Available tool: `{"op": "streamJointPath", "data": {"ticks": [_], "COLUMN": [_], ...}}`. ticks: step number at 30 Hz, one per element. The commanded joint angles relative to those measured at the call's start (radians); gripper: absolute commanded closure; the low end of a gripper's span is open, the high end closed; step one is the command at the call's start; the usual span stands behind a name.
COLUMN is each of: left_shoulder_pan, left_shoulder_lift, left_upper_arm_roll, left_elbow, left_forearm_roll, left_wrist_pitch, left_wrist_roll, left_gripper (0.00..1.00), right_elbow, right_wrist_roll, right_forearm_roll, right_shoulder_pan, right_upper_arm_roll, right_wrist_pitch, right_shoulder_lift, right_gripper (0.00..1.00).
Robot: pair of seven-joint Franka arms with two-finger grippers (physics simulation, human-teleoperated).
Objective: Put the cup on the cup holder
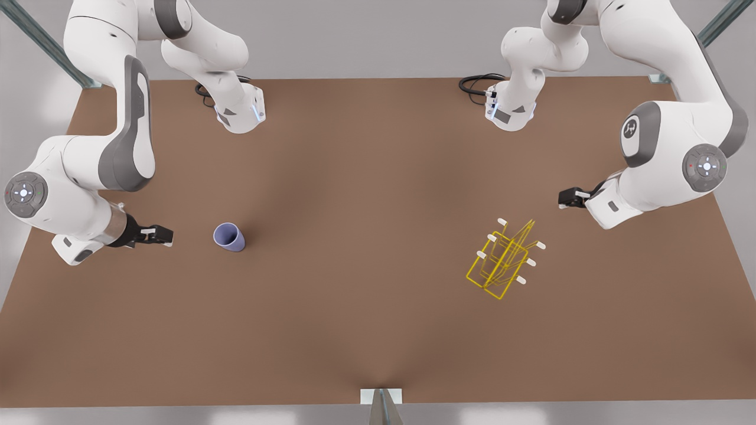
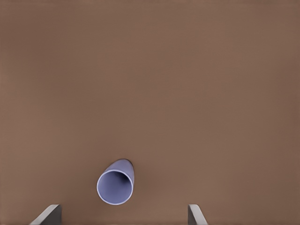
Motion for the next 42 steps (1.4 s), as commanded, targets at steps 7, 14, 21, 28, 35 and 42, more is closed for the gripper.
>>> {"op": "streamJointPath", "data": {"ticks": [7, 14, 21, 28, 35, 42], "left_shoulder_pan": [0.0, 0.0, 0.0, 0.0, 0.0, 0.0], "left_shoulder_lift": [0.002, -0.011, -0.014, -0.015, -0.018, -0.015], "left_upper_arm_roll": [0.007, 0.005, 0.003, 0.005, 0.005, 0.005], "left_elbow": [-0.013, -0.024, -0.026, -0.024, -0.024, -0.026], "left_forearm_roll": [0.0, 0.025, 0.025, 0.025, 0.025, 0.025], "left_wrist_pitch": [-0.007, -0.019, -0.034, -0.042, -0.042, -0.042], "left_wrist_roll": [0.024, 0.024, 0.024, 0.024, 0.024, 0.024], "left_gripper": [0.0, 0.0, 0.0, 0.0, 0.0, 0.0], "right_elbow": [0.008, -0.365, -0.285, -0.365, -0.483, -0.543], "right_wrist_roll": [0.005, 0.157, 0.234, 0.24, 0.223, 0.219], "right_forearm_roll": [0.013, 0.026, 0.026, 0.023, 0.023, 0.012], "right_shoulder_pan": [0.006, 0.119, 0.165, 0.187, 0.192, 0.176], "right_upper_arm_roll": [0.0, 0.041, 0.029, 0.052, 0.055, 0.046], "right_wrist_pitch": [0.012, 0.214, 0.244, 0.158, 0.268, 0.441], "right_shoulder_lift": [-0.003, -0.153, -0.011, -0.02, 0.012, 0.028], "right_gripper": [0.0, 0.0, 0.0, 0.0, 0.0, 0.0]}}
